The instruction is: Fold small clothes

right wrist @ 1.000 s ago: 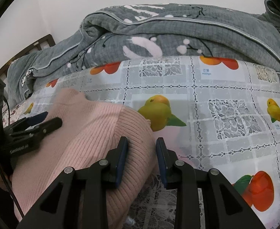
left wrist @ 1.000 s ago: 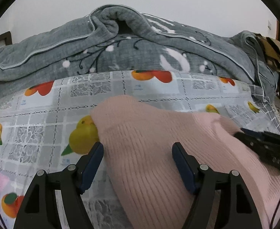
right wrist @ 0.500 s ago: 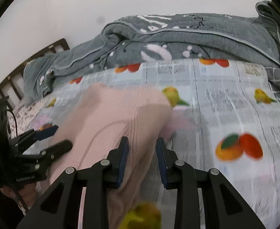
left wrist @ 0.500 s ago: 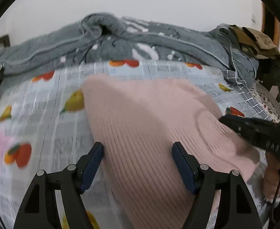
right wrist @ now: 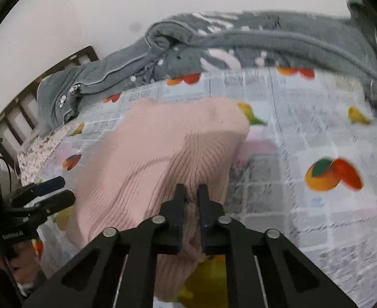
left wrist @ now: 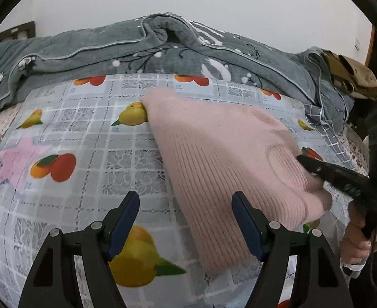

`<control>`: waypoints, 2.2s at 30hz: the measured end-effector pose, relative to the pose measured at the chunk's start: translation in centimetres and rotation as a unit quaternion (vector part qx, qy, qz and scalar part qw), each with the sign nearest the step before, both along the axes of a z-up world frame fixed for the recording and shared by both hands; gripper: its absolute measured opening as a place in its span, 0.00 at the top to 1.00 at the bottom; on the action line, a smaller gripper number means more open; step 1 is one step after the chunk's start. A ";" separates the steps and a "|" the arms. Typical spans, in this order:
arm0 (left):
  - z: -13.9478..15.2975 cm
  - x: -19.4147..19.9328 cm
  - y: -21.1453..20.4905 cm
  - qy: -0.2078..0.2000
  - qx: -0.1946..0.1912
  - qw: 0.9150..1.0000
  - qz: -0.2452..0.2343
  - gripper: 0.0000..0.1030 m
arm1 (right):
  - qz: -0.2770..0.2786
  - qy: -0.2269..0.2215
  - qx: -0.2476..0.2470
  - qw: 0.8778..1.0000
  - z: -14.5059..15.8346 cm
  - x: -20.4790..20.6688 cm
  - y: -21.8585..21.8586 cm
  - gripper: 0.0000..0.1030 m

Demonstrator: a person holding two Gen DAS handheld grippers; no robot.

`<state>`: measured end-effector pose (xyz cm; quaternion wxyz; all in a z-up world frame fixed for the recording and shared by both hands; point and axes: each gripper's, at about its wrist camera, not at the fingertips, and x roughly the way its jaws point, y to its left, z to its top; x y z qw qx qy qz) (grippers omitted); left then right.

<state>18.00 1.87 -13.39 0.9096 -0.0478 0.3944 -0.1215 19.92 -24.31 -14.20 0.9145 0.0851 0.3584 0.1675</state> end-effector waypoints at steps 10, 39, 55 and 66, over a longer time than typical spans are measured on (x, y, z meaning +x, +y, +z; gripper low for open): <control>-1.1 -0.1 -0.6 0.013 -0.011 1.000 -0.004 0.30 | -0.069 0.030 -0.012 0.997 -0.5 -1.2 -1.8 0.94; -3.0 -5.6 -2.4 -0.029 0.052 0.996 -0.074 0.86 | -0.028 0.029 0.029 0.999 -3.4 -6.1 -1.0 0.95; -1.2 -7.0 0.0 -0.032 0.014 0.999 -0.042 0.41 | -0.090 0.002 -0.025 0.996 -1.3 -1.7 0.2 0.91; -1.7 -6.0 1.1 -0.005 -0.030 0.999 -0.016 0.41 | -0.088 0.036 -0.023 0.995 -2.9 -2.9 -0.7 0.88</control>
